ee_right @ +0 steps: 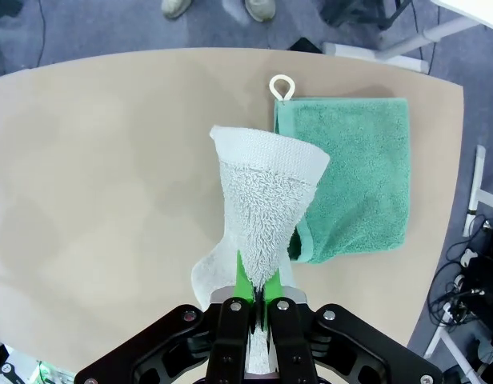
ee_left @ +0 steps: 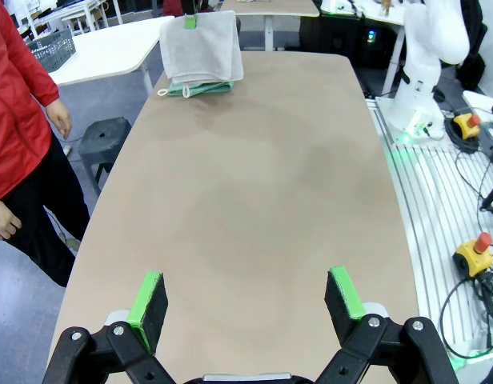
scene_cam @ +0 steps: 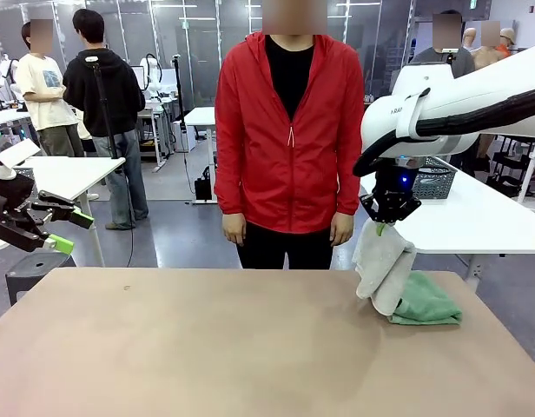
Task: Fold the towels and place them in the basket.
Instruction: Stack the folded Towel with hook on the right side of the table.
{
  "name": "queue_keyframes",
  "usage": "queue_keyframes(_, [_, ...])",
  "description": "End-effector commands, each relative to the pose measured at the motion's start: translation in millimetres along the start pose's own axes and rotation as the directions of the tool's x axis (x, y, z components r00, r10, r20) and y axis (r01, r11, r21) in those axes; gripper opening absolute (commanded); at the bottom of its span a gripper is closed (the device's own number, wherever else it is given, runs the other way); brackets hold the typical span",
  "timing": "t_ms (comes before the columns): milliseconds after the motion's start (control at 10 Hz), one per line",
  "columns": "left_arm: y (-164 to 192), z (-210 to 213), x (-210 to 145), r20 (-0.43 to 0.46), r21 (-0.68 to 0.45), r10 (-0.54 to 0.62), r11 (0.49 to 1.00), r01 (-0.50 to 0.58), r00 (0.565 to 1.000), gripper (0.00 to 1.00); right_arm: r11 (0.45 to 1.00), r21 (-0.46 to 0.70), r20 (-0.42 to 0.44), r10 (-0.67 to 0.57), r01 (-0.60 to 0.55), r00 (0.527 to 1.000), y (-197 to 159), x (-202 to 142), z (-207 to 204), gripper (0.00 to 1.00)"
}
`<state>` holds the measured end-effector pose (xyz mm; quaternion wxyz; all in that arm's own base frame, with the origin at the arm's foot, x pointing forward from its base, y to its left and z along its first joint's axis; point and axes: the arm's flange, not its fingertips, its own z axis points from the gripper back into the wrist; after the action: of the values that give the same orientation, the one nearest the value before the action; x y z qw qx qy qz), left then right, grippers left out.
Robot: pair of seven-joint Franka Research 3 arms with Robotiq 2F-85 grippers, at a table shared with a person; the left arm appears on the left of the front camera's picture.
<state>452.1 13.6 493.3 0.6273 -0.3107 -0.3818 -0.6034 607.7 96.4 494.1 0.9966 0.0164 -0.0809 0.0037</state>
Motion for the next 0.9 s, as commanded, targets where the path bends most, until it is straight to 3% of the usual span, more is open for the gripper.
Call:
queue_keyframes(0, [0,1,1,0.005,0.000,-0.002,1.000,0.002,1.000,1.00,0.999,0.053,0.032,0.005,-0.007,0.999,-10,8,-8,0.06])
queue_keyframes(500, [0,1,1,0.005,0.000,-0.002,1.000,0.002,1.000,1.00,0.996,0.089,0.020,0.006,-0.008,1.000,-29,17,-15,0.06])
queue_keyframes(800, [0,1,1,0.005,0.000,-0.002,1.000,0.002,1.000,1.00,0.988,0.148,0.068,0.022,-0.032,0.997,-54,24,-18,0.06])
